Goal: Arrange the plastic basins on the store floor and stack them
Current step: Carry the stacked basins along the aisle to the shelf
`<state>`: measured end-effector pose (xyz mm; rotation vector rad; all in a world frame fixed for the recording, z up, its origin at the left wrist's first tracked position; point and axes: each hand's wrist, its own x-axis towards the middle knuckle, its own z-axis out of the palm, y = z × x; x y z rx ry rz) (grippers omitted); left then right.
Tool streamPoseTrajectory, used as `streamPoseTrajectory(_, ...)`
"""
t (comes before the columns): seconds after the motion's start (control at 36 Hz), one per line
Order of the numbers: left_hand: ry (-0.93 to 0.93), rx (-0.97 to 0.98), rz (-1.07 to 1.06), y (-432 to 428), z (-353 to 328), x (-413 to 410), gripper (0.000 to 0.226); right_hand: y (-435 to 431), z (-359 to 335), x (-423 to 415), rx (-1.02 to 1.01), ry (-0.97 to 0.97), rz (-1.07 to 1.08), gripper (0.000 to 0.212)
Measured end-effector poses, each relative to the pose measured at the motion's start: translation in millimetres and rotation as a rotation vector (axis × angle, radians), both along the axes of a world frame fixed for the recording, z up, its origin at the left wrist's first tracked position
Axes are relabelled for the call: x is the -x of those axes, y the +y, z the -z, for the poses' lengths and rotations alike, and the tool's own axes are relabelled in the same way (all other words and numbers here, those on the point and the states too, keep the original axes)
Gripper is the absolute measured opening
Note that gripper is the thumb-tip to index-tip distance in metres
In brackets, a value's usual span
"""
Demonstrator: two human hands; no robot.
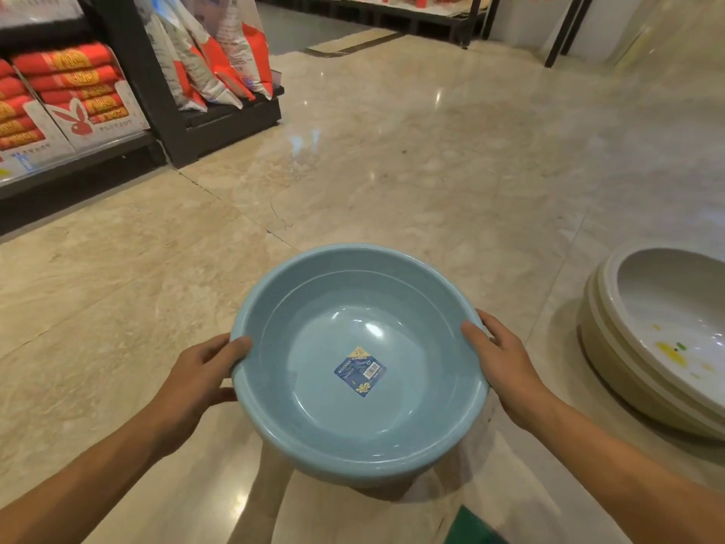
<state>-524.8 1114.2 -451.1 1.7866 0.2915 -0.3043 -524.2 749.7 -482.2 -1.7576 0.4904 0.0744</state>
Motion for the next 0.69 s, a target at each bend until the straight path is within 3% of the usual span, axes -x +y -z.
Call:
streamPoseTrajectory(0.19,-0.059,-0.046,0.158,-68.6,-98.6,-48.9,0.032,-72.1,-88.8,2.6,-0.025,-0.043,0.141,0.031)
streamPoseTrajectory(0.44,-0.149,-0.143,0.352,-233.9,-213.4,-72.7,0.035,-207.0,-210.3,52.5,0.031,-0.088,0.365,0.03)
streamPoseTrajectory(0.69,-0.14,-0.134,0.598,-389.4,-232.2,-88.5,0.033,-337.4,-248.4,98.0,0.152,-0.091,0.566,0.035)
